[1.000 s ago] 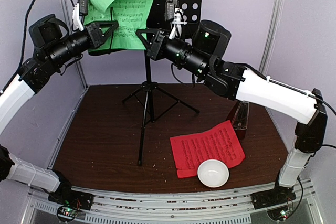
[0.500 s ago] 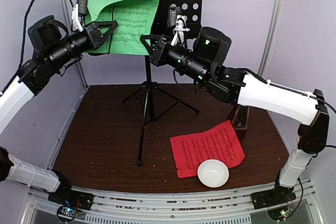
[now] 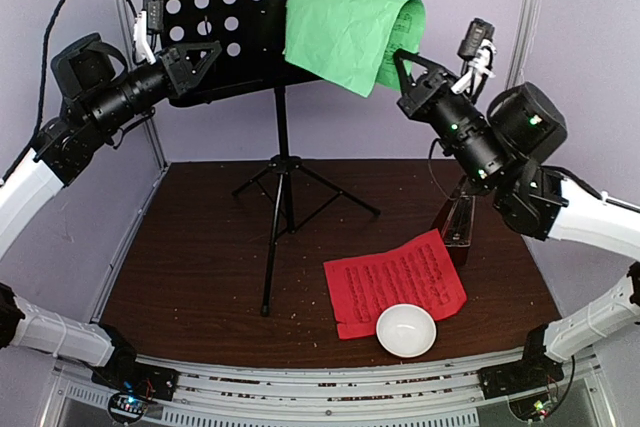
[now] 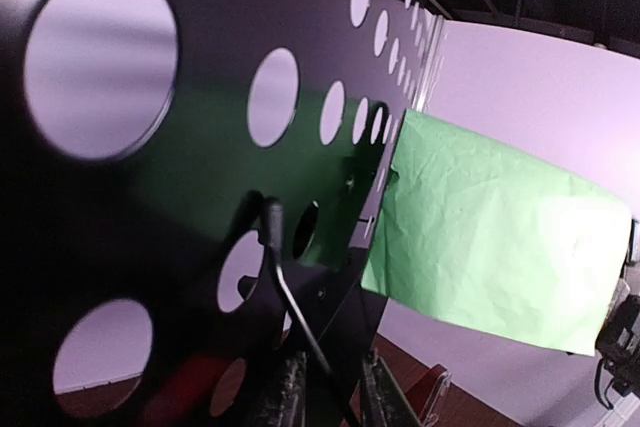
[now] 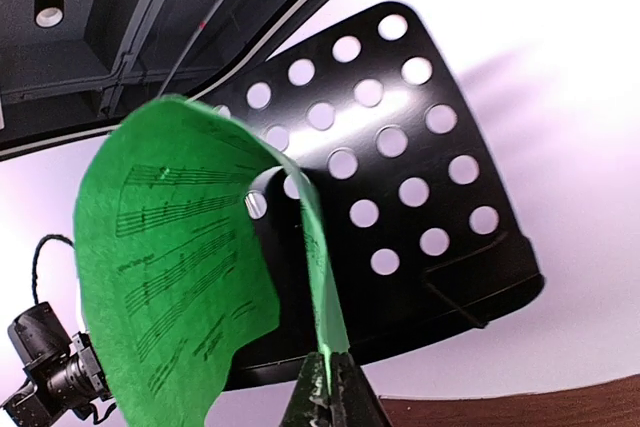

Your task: Pack up the instrument practice props

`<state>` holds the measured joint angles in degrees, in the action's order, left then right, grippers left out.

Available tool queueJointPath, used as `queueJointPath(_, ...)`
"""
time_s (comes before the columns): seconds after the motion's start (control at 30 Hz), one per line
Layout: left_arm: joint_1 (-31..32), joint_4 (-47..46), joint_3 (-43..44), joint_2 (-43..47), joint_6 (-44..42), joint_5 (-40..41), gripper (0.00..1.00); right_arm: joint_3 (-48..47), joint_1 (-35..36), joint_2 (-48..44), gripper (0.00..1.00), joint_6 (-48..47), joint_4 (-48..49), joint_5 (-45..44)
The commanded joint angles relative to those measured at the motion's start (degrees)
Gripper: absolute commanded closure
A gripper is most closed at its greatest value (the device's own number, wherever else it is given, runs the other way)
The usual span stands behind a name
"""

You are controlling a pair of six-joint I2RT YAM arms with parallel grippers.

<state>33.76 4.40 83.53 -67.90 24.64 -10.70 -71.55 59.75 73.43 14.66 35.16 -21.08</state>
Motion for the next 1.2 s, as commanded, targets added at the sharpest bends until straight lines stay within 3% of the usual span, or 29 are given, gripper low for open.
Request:
queueJointPath(0.0, 0.1, -2.1, -1.1, 2.1, -1.3, 0.5, 0.72, 7.0, -0.1, -6.8, 1.00, -0.7, 2.8, -6.0)
queueJointPath(0.1, 0.1, -2.0, -1.9, 2.6, -1.5, 0.9, 0.54, 10.6, -0.1, -10.1, 1.00, 0.9, 0.0, -5.4)
queueJointPath(0.4, 0.1, -2.5, -9.8, 9.4, -3.6, -0.9, 0.33, 18.0, -0.1, -17.9, 1.00, 8.6, -6.8, 6.4)
queueJointPath(0.7, 0.1, -3.3, -26.6, 20.6, -5.9, -6.0, 0.30, 24.1, -0.1, -21.1, 1.00, 18.2, -15.8, 16.4)
queueJointPath(0.9, 0.0, -1.4, -36.6, 25.7, -5.6, -2.3, 0.29, 31.3, -0.1, -20.0, 1.00, 27.1, -21.8, 9.9)
queueJointPath(1.17, 0.0, -0.3, -42.6, 28.5, -4.3, 2.0, 0.27, 39.1, -2.8, -16.0, 1.00, 39.2, -38.3, 5.9)
